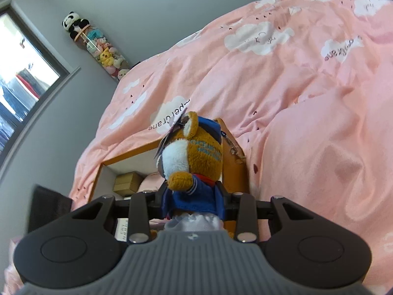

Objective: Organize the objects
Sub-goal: 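Lift the white plush with the left tool while the right tool lifts the dog plush over the box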

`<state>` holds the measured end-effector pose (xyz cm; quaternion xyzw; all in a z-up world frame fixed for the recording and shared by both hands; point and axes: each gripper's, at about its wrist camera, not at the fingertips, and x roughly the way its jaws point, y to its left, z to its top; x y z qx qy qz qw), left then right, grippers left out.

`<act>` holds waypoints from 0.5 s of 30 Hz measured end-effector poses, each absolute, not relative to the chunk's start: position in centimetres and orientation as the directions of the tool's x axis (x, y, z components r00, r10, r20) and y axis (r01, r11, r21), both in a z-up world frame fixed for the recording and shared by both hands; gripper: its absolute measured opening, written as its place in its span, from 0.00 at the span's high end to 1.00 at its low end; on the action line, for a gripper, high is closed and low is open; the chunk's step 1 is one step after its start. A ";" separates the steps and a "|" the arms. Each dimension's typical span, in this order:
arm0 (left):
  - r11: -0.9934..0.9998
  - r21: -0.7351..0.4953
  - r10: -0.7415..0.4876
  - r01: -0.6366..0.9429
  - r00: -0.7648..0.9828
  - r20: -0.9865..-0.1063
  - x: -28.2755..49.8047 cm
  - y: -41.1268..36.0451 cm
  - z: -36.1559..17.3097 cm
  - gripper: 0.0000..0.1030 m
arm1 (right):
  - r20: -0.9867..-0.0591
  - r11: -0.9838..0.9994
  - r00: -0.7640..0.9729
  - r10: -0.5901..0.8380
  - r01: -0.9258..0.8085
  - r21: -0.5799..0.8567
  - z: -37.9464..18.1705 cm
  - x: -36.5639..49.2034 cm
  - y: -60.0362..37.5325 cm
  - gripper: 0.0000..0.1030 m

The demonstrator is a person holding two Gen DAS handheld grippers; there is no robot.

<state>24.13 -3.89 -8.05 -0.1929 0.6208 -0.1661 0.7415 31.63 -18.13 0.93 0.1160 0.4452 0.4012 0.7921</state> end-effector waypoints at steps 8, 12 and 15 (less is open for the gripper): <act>0.854 -0.521 -0.499 0.012 0.305 -0.811 23.7 -1.0 -4.8 0.66 | -0.596 0.613 0.245 0.765 -0.560 0.557 1.6 32.5 -15.3 0.63; 0.878 -0.478 -0.435 -0.019 0.384 -0.814 24.2 0.9 -3.8 0.66 | -0.642 0.626 0.249 0.725 -0.626 0.465 1.4 32.8 -12.2 0.63; 0.872 -0.488 -0.438 -0.027 0.399 -0.806 24.5 1.4 -4.0 0.66 | -0.695 0.639 0.272 0.666 -0.688 0.343 0.9 32.6 -10.2 0.63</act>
